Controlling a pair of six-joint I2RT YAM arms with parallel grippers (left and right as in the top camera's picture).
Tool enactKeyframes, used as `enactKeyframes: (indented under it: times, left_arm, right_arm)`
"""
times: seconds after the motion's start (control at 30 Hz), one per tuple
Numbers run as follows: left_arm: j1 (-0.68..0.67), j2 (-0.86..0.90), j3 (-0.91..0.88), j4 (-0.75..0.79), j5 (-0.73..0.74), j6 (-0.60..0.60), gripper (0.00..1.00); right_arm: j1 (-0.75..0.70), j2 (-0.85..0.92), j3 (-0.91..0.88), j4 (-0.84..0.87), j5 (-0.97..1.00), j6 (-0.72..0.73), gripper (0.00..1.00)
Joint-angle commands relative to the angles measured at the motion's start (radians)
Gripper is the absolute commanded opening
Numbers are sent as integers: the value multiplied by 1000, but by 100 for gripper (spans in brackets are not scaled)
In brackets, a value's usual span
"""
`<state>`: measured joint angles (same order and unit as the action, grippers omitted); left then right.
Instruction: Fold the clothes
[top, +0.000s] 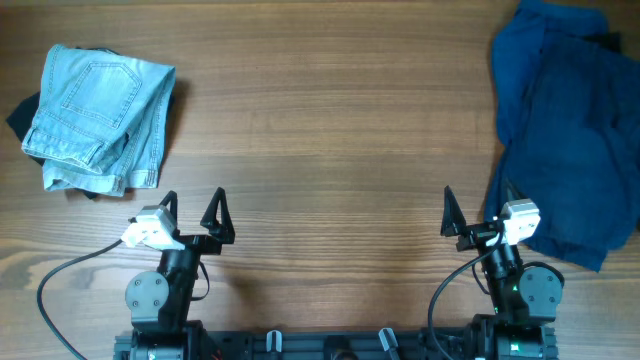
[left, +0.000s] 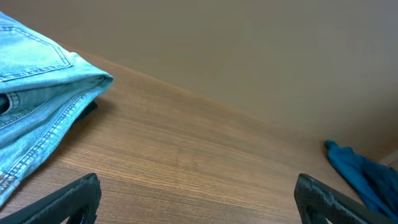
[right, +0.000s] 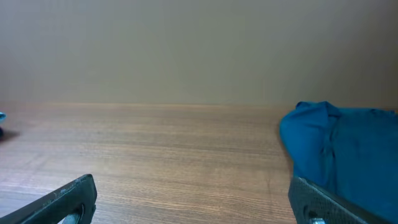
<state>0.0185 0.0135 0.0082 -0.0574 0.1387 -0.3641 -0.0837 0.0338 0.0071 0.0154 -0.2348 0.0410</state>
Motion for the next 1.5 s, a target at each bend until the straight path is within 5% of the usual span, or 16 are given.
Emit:
enactKeyframes:
  times: [0.0, 0.37, 0.7, 0.93, 1.17, 1.3, 1.47]
  left_arm:
    - [-8, -7, -2, -8, -13, 19, 100]
    - [-8, -7, -2, -6, -13, 19, 100]
    - [-8, 58, 67, 46, 202, 68, 100]
    - [-8, 502, 433, -10, 342, 72, 100]
    - [-8, 1027, 973, -430, 344, 83, 100]
    - [-45, 1336, 1282, -682, 351, 205, 100]
    - [-104, 1553, 1424, -746, 352, 252, 100]
  right_arm:
    - [0, -5, -2, 5, 2, 11, 100]
    - [0, -5, -2, 16, -2, 16, 100]
    - [0, 58, 102, 77, -126, 145, 100]
    - [0, 501, 502, 59, -177, 137, 100]
    - [-17, 1010, 988, -229, -209, 77, 100]
    - [-38, 1300, 1262, -423, -212, -3, 100]
    - [-47, 1450, 1318, -404, -156, -14, 100]
